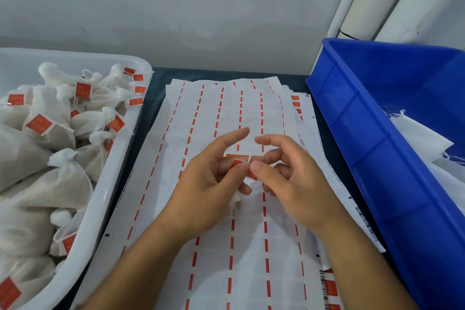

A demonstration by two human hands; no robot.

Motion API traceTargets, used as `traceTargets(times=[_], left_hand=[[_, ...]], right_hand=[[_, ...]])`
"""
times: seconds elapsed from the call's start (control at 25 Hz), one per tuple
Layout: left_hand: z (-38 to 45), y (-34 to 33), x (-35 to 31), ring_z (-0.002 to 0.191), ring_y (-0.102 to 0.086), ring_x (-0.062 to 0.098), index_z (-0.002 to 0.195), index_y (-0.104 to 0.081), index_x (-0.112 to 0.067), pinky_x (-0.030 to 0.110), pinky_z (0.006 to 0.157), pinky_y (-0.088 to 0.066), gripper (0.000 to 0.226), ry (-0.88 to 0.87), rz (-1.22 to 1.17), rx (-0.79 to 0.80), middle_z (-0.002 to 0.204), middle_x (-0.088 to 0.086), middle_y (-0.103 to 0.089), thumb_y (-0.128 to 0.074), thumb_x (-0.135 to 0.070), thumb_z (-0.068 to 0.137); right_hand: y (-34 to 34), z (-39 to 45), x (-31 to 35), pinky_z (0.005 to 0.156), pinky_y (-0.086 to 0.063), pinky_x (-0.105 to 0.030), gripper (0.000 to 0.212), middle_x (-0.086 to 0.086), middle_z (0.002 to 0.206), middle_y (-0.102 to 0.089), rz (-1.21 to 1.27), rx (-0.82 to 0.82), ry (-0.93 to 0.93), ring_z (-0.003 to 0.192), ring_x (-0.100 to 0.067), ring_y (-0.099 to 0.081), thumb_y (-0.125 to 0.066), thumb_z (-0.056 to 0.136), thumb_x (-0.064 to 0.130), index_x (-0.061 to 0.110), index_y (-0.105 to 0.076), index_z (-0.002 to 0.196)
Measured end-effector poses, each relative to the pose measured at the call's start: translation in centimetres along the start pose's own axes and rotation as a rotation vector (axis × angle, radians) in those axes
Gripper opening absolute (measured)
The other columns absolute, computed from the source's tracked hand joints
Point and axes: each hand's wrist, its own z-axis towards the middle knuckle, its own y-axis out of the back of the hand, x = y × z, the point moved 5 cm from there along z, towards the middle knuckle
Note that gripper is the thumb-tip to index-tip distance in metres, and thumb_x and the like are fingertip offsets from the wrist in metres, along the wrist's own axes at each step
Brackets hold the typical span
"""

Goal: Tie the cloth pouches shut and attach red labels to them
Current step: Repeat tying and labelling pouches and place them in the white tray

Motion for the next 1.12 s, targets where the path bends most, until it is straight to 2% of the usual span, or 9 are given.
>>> traceTargets(times=[0.12,0.24,0.36,0.52,0.6,0.68,0.8,0.92,1.12], left_hand=[[-0.1,-0.1,-0.2,0.084,-0.075,0.011,0.145,-0.042,-0.046,0.008,0.078,-0.052,0.059,0.007,-0.023,0.012,0.081,-0.01,-0.075,-0.054,-0.043,0.088],[0.0,-0.2,-0.2,0.082,-0.074,0.011,0.145,-0.042,-0.045,0.009,0.074,-0.052,0.059,0.026,-0.028,0.006,0.08,-0.011,-0.075,-0.055,-0.04,0.088],[-0.1,-0.4,-0.2,0.081,-0.074,0.011,0.143,-0.042,-0.047,0.011,0.071,-0.053,0.059,0.044,-0.023,-0.008,0.081,-0.013,-0.074,-0.057,-0.043,0.087],[0.0,-0.2,-0.1,0.085,-0.075,0.013,0.14,-0.043,-0.048,0.017,0.072,-0.058,0.059,0.071,-0.047,-0.048,0.101,-0.016,-0.073,-0.061,-0.049,0.084],[0.0,-0.2,0.0,0.087,-0.075,0.017,0.14,-0.044,-0.049,0.026,0.074,-0.062,0.055,0.067,-0.037,-0.045,0.109,-0.019,-0.069,-0.067,-0.041,0.091],[-0.2,-0.5,0.0,0.085,-0.073,0.018,0.137,-0.045,-0.051,0.029,0.07,-0.063,0.056,0.031,-0.011,-0.062,0.108,-0.023,-0.064,-0.072,-0.027,0.094],[-0.5,-1.1,-0.5,0.081,-0.07,0.016,0.125,-0.051,-0.051,0.024,0.064,-0.06,0.051,-0.088,0.014,-0.249,0.105,-0.024,-0.062,-0.076,-0.023,0.092],[-1.0,-1.4,-0.9,0.08,-0.067,0.02,0.106,-0.054,-0.048,0.019,0.058,-0.052,0.035,-0.188,-0.002,-0.418,0.103,-0.011,-0.064,-0.077,-0.028,0.09],[-1.0,-1.0,-1.0,0.09,-0.066,0.018,0.093,-0.061,-0.038,0.021,0.065,-0.056,0.018,-0.222,0.124,-0.509,0.099,-0.011,-0.061,-0.076,-0.028,0.092]], right_hand=[[-0.3,0.1,0.1,0.084,-0.063,-0.036,0.015,0.017,0.101,-0.072,-0.008,0.038,0.013,0.099,-0.013,-0.07,-0.065,0.097,0.041,0.043,-0.068,0.112],[-0.3,0.0,0.6,0.08,-0.062,-0.026,0.009,0.018,0.097,-0.072,0.021,0.025,0.047,0.097,-0.01,-0.071,-0.068,0.097,0.032,0.039,-0.071,0.103],[-0.1,0.0,0.7,0.081,-0.06,-0.021,0.006,0.02,0.095,-0.072,0.022,-0.002,0.065,0.098,-0.006,-0.07,-0.069,0.096,0.03,0.036,-0.07,0.097],[-0.3,-0.1,0.8,0.082,-0.059,-0.018,0.005,0.02,0.102,-0.072,0.039,-0.012,0.061,0.102,-0.003,-0.07,-0.065,0.097,0.036,0.033,-0.068,0.1],[-0.1,-0.1,0.8,0.082,-0.058,-0.018,0.005,0.019,0.102,-0.072,0.027,-0.047,0.065,0.102,-0.006,-0.07,-0.064,0.098,0.036,0.033,-0.067,0.101],[0.1,-0.1,0.9,0.08,-0.06,-0.021,0.004,0.017,0.098,-0.071,0.012,-0.098,0.074,0.099,-0.009,-0.07,-0.064,0.098,0.036,0.034,-0.065,0.101],[-0.1,-0.2,1.1,0.079,-0.061,-0.024,0.003,0.013,0.094,-0.071,0.062,-0.17,0.099,0.094,-0.011,-0.072,-0.065,0.099,0.03,0.031,-0.066,0.101],[-0.4,-0.5,1.4,0.075,-0.058,-0.018,0.004,0.013,0.092,-0.073,0.141,-0.265,0.122,0.091,-0.008,-0.073,-0.067,0.098,0.025,0.027,-0.068,0.102],[-0.5,-0.9,1.6,0.073,-0.057,-0.015,0.011,0.014,0.091,-0.075,0.215,-0.342,0.125,0.09,-0.01,-0.074,-0.071,0.094,0.028,0.031,-0.067,0.103]])
